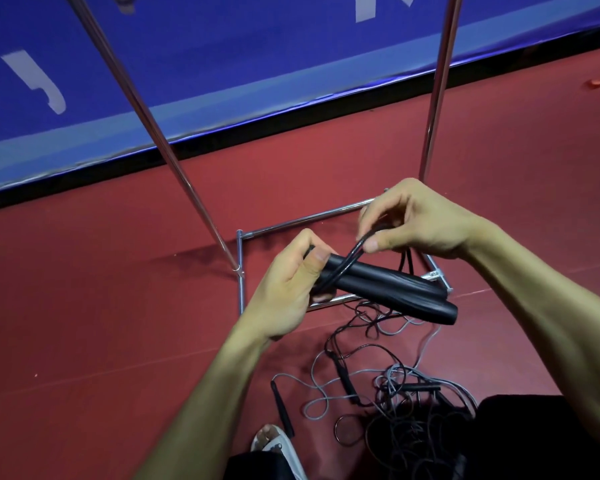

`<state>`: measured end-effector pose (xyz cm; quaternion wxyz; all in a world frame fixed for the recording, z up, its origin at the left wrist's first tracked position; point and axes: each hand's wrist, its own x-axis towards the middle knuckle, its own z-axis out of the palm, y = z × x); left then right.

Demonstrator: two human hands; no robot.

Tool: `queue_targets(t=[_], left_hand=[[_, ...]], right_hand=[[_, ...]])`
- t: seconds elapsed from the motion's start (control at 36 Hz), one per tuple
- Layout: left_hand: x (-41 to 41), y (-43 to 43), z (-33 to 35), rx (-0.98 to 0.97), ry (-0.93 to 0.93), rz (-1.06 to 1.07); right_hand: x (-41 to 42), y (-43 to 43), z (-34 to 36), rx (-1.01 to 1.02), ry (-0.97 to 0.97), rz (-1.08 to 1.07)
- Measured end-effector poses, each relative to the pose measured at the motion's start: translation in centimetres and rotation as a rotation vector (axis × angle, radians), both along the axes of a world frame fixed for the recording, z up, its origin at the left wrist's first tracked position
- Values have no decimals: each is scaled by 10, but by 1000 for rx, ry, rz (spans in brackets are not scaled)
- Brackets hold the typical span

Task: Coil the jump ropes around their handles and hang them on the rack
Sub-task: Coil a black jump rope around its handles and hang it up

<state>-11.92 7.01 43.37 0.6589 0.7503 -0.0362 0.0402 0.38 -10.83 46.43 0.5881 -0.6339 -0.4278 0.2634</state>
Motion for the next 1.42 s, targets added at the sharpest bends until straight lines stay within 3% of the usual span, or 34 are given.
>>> queue_targets(t=[0.08,0.25,0.42,0.75,0.89,1.06,1.14,1.19,1.31,1.42], left_hand=[[-2,-4,2,39,15,-10],[-7,-13,7,3,-27,-40],[-2,-18,9,-260,-88,91],[-4,-27,21,-444,-129,209],[4,-23,20,-489,-141,361],[11,-19,16,-432,-183,507],[18,-18,13,-359,-191,621],[22,-18,11,-308,-182,700],[25,-11,4,-62,-195,831],[25,-2,0,341,-355,832]], right_hand=[[2,1,-3,2,81,28],[0,3,-13,93,460,162],[-7,18,-28,166,595,117],[-21,37,-31,154,255,-32],[-30,43,-37,193,278,-251],[-38,44,-47,-62,390,-421],[-46,56,-46,78,363,-534],[-53,67,-44,165,448,-487],[-64,73,-41,94,626,-424],[-70,70,-29,30,790,-379]])
